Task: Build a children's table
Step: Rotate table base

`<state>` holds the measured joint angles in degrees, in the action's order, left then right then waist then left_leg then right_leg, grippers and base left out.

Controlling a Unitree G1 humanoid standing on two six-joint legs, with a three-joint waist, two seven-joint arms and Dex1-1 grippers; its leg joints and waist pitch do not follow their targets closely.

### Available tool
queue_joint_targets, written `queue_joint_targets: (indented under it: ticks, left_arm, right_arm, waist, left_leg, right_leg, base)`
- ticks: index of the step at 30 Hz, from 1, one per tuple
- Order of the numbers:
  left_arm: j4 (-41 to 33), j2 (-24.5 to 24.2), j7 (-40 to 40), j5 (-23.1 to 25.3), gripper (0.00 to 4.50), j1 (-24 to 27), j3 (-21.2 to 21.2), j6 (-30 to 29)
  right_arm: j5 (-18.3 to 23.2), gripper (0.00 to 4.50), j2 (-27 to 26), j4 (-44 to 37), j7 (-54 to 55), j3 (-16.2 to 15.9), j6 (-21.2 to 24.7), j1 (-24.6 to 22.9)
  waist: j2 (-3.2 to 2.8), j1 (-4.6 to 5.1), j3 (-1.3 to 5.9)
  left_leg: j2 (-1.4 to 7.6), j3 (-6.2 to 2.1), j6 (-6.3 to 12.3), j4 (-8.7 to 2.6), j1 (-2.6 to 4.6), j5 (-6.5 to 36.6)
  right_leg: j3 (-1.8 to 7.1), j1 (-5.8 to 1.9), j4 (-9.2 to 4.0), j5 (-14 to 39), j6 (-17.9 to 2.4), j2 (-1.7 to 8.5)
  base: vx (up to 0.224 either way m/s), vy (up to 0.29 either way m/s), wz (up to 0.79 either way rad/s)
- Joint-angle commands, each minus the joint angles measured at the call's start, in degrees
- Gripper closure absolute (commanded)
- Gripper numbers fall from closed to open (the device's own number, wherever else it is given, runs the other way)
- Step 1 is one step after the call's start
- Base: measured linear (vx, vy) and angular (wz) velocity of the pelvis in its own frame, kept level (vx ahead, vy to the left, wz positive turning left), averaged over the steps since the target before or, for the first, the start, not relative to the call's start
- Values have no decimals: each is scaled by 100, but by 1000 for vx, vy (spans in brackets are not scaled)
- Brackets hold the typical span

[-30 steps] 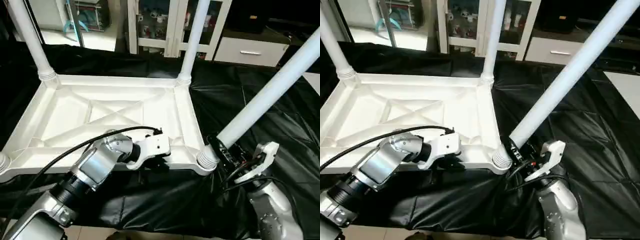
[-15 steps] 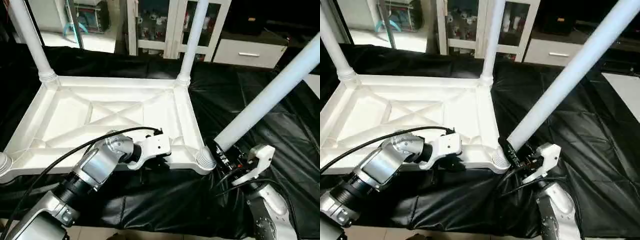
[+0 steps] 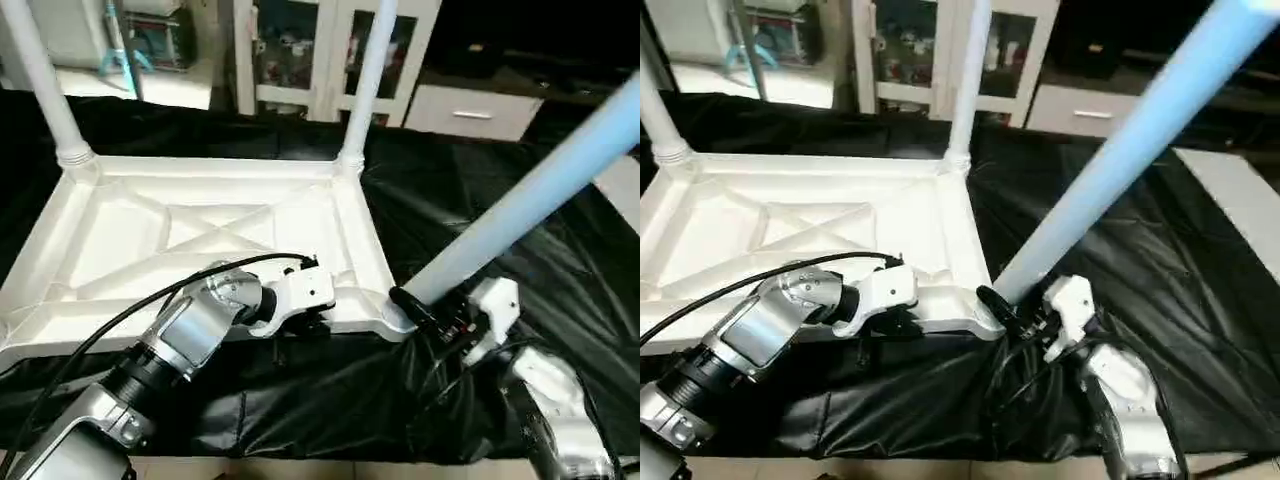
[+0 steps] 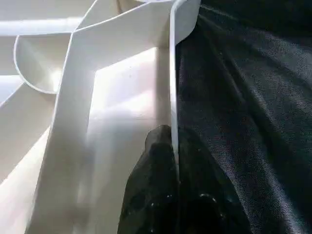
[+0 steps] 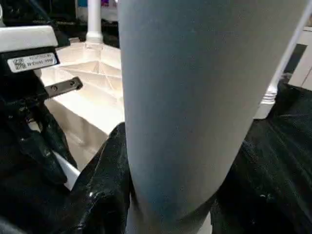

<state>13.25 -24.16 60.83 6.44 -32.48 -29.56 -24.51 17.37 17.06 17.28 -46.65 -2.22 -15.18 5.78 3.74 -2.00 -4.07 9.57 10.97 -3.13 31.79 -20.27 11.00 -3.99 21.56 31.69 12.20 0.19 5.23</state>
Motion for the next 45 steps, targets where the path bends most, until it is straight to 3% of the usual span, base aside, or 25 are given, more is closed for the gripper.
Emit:
queue_joint_targets:
  ticks: [1,6,9,13,14,16,19,20,21,24,26,30,35,39,43,45]
  left_arm:
    - [30,-22,-240,-19,450,-143,256,109]
    - [73,-26,-213,3,450,-169,294,133]
    - [69,-44,-198,-5,450,-160,288,146]
    - [63,-78,-157,-22,450,-155,266,161]
    - [77,-80,-152,-27,450,-166,261,167]
    - [88,-80,-143,-32,450,-173,256,174]
    - [101,-87,-106,-25,450,-186,232,192]
    - [106,-78,-94,-13,450,-193,222,197]
    - [106,-78,-94,-13,450,-193,222,197]
    - [108,-71,-106,0,450,-187,223,205]
    - [100,-85,-109,12,450,-171,225,216]
    - [89,-113,-100,24,450,-158,226,218]
    - [98,-139,-84,24,450,-160,220,225]
    - [98,-142,-65,32,450,-160,216,222]
    - [97,-146,-70,26,450,-159,218,222]
    - [90,-147,-65,21,450,-154,219,219]
  right_arm:
    - [-264,265,215,978,-98,-127,577,-293]
    - [349,265,179,925,-129,335,1220,25]
    - [568,266,220,803,-43,472,1540,94]
    - [1106,266,502,428,38,646,2754,285]
    - [1249,266,687,308,-44,620,3358,383]
    - [1318,266,780,247,-107,600,3707,438]
    - [1122,266,913,270,-209,458,3656,504]
    - [925,266,1048,281,-337,307,3641,630]
    - [925,266,1048,281,-337,307,3641,630]
    - [898,266,1225,97,-425,137,3839,778]
    - [832,266,1389,-80,-552,-33,3957,866]
    - [616,266,1579,-209,-754,-261,3872,1027]
    - [513,266,1722,-282,-963,-461,3931,1133]
    - [424,266,1955,-491,-1298,-794,4079,988]
    - [312,266,1966,-410,-1272,-816,4007,890]
    - [330,266,1904,-335,-1163,-716,3951,880]
  waist:
    - [-50,78,81]
    - [-64,97,78]
    - [-59,74,73]
    - [-58,48,70]
    - [-65,30,93]
    - [-75,-18,119]
    - [-56,-64,106]
    - [-30,-74,130]
    - [-39,-80,132]
    - [-37,-85,101]
    - [-11,-108,120]
    - [-11,-129,137]
    - [-9,-150,152]
    - [-12,-178,160]
    - [14,-212,131]
    - [13,-221,147]
  left_leg:
    - [431,-381,-191,-561,104,3487]
    - [426,-402,-215,-580,129,3712]
    - [421,-387,-148,-567,110,3503]
    - [424,-374,-87,-563,92,3147]
    - [430,-354,-82,-558,78,2945]
    - [436,-268,-23,-519,107,2482]
    - [433,-195,78,-485,82,2136]
    - [448,-195,117,-480,47,1869]
    - [448,-189,125,-482,40,1791]
    - [435,-170,81,-468,79,2027]
    - [434,-189,86,-455,87,2053]
    - [439,-173,123,-449,70,1805]
    - [435,-148,194,-433,44,1548]
    - [442,-122,227,-408,87,1500]
    - [435,-95,276,-376,99,1551]
    - [442,-119,243,-389,80,1535]
  right_leg:
    - [205,33,-577,3655,-396,443]
    - [214,39,-594,3456,-482,451]
    - [240,36,-602,3442,-528,491]
    - [258,17,-569,3325,-600,485]
    - [272,2,-534,3118,-653,479]
    - [325,46,-496,2534,-851,472]
    - [344,40,-473,2377,-952,492]
    - [330,-13,-427,2293,-972,500]
    - [325,-20,-416,2235,-978,489]
    - [333,34,-437,2500,-936,478]
    - [333,22,-454,2798,-792,497]
    - [329,14,-412,2504,-797,473]
    - [327,-31,-347,2013,-962,453]
    - [341,-12,-344,1936,-1011,450]
    - [380,20,-350,2159,-1000,458]
    - [360,-21,-347,2308,-941,465]
  base:
    - [0,0,0]
    - [0,0,0]
    - [0,0,0]
    - [0,0,0]
    - [0,0,0]
    - [0,0,0]
    - [0,0,0]
    - [0,0,0]
    - [0,0,0]
    - [0,0,0]
    - [0,0,0]
    - [0,0,0]
    - [0,0,0]
    - [0,0,0]
    - [0,0,0]
    - [0,0,0]
